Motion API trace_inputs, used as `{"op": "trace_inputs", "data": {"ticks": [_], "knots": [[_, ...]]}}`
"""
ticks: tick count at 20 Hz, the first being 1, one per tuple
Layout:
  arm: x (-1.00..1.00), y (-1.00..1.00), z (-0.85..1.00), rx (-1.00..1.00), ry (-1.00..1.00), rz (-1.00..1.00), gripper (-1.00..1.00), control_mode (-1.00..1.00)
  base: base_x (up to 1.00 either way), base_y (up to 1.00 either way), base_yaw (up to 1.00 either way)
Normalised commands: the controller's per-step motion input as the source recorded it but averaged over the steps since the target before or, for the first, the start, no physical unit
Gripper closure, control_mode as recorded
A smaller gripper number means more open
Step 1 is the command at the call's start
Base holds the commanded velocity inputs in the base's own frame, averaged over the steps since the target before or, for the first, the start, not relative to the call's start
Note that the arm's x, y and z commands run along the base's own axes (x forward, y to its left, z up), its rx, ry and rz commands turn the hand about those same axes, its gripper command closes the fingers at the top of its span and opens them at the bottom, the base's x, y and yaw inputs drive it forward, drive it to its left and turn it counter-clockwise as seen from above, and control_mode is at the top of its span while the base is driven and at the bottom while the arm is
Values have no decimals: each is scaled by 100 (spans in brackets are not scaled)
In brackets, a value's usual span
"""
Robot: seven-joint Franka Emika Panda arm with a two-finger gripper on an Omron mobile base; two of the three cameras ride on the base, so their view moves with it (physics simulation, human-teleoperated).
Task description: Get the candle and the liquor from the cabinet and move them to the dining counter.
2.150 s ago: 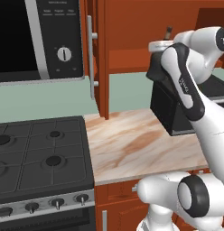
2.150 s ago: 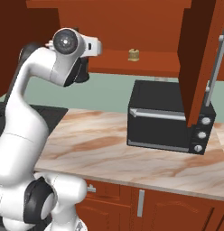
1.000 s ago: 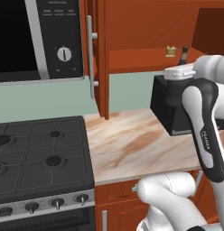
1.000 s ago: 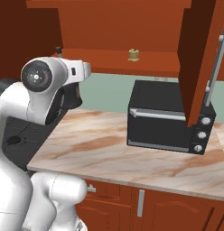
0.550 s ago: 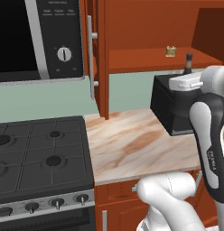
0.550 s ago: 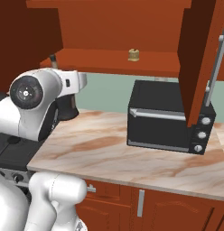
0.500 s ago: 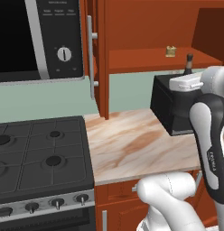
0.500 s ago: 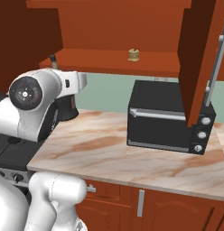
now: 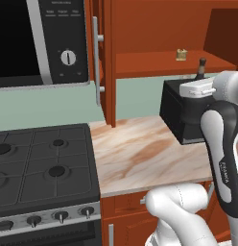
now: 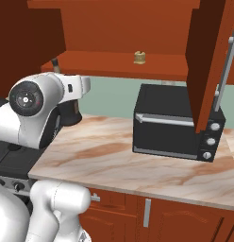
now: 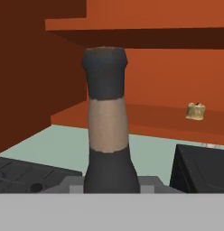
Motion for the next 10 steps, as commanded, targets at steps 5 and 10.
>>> {"op": "trace_inputs", "data": {"ticks": [5, 10], "knots": [[0, 0, 0, 0, 0, 0, 100, -100, 0, 0, 0], [0, 0, 0, 0, 0, 0, 100, -100, 0, 0, 0]]}}
